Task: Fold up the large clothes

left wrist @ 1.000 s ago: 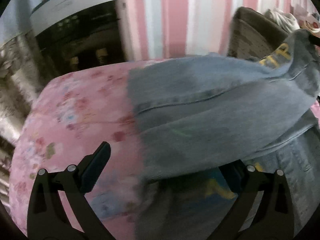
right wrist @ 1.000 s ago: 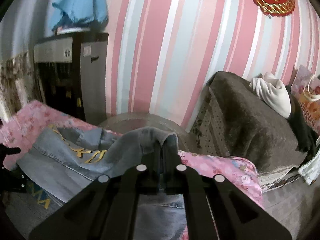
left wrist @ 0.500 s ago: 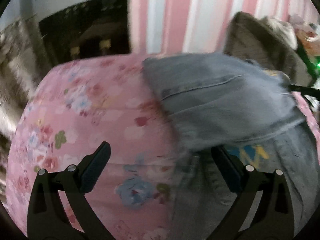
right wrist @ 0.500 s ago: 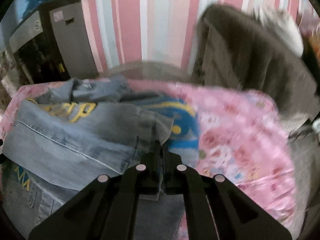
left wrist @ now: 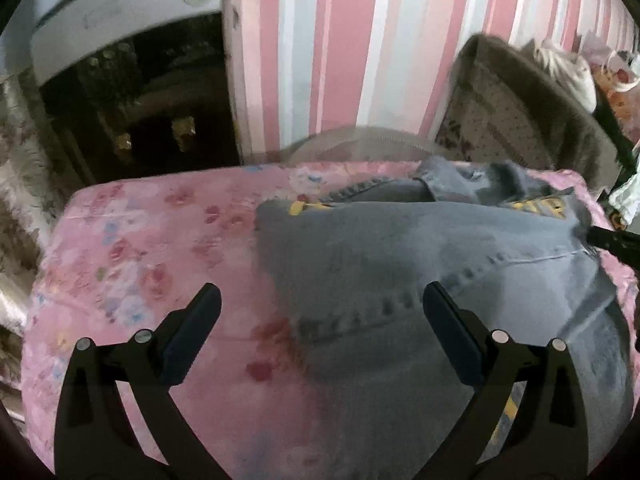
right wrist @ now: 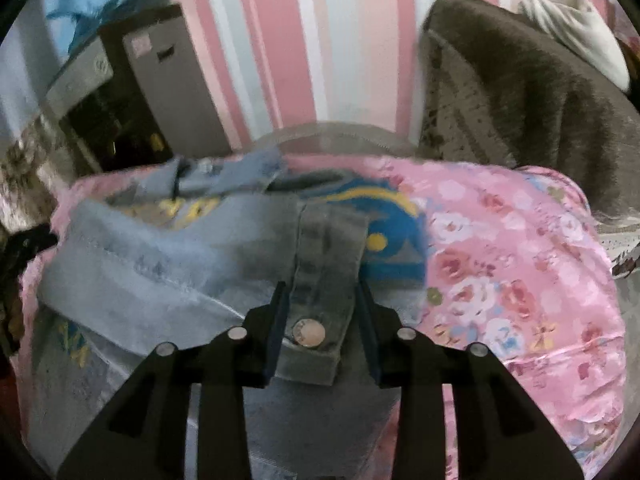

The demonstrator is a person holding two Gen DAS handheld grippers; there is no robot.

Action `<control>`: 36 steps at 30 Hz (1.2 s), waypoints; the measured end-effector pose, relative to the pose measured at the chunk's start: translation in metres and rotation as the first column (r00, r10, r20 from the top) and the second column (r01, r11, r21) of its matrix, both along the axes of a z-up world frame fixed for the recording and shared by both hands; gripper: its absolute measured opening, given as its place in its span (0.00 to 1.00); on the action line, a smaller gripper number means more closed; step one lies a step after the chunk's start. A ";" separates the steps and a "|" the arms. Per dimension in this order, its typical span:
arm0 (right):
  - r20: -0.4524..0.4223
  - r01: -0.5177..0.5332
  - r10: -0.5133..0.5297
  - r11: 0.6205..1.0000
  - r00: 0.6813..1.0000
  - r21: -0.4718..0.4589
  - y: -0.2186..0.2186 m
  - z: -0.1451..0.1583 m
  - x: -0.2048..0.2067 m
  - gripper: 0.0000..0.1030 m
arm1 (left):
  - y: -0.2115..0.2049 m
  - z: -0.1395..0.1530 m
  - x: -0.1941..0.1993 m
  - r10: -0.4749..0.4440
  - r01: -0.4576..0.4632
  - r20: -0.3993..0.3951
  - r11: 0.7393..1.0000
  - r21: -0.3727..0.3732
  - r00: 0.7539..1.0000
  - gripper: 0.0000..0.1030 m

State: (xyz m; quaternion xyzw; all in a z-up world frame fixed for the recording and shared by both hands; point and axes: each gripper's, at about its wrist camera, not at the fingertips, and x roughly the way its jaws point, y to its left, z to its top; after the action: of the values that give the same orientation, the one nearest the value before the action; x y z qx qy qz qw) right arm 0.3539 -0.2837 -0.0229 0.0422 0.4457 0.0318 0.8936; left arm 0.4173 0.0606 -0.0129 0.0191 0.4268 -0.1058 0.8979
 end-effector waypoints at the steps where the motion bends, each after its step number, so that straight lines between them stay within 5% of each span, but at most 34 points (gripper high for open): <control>1: -0.003 -0.004 0.004 1.000 1.000 -0.006 0.002 -0.004 0.002 0.36 | -0.007 -0.008 0.009 0.001 -0.001 -0.015 1.000 0.019 1.000 0.97; 3: 0.006 0.000 0.000 1.000 1.000 -0.010 0.005 -0.005 0.003 0.32 | -0.013 -0.016 0.015 0.005 -0.004 -0.033 0.999 0.033 0.999 0.97; 5: 0.027 -0.005 0.006 0.999 1.000 -0.050 0.009 0.000 0.000 0.03 | -0.016 -0.018 0.016 0.018 -0.017 -0.028 0.999 0.036 0.999 0.97; 11: 0.168 0.017 0.017 0.980 0.986 -0.199 0.014 0.046 -0.038 0.03 | -0.025 -0.002 0.003 -0.016 0.015 0.021 0.998 0.064 1.000 0.97; 13: 0.152 0.045 -0.005 0.963 0.988 -0.264 0.010 0.044 -0.039 0.03 | -0.029 -0.001 0.000 -0.031 0.029 0.023 0.997 0.069 0.999 0.97; 15: 0.023 0.048 -0.044 0.968 0.999 -0.246 -0.004 0.019 -0.023 0.03 | -0.035 -0.004 -0.001 -0.048 0.047 0.016 0.995 0.085 0.999 0.97; 18: 0.007 0.039 -0.038 0.982 0.999 -0.183 -0.015 0.006 -0.018 0.09 | -0.043 -0.012 0.000 -0.051 0.049 0.008 0.991 0.127 0.999 0.97; 22: 0.208 0.087 -0.071 0.994 0.975 -0.070 -0.024 0.041 -0.042 0.53 | -0.042 0.001 -0.009 -0.059 0.052 0.052 0.991 0.122 0.997 0.97; 27: 0.163 -0.049 0.060 0.996 0.985 -0.073 0.013 0.029 -0.009 0.54 | -0.055 0.008 0.006 -0.050 0.043 0.062 0.992 0.116 0.997 0.97; 36: -0.029 -0.077 0.074 0.991 0.997 -0.110 0.023 -0.024 0.041 0.52 | -0.049 -0.035 0.050 -0.024 0.029 -0.131 0.999 0.031 0.991 0.97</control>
State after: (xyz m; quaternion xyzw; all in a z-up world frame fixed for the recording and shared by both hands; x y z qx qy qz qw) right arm 0.3950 -0.2603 -0.0467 -0.0241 0.4592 0.0402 0.8871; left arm 0.4676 0.0111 -0.0476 0.0326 0.4861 -0.1117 0.8661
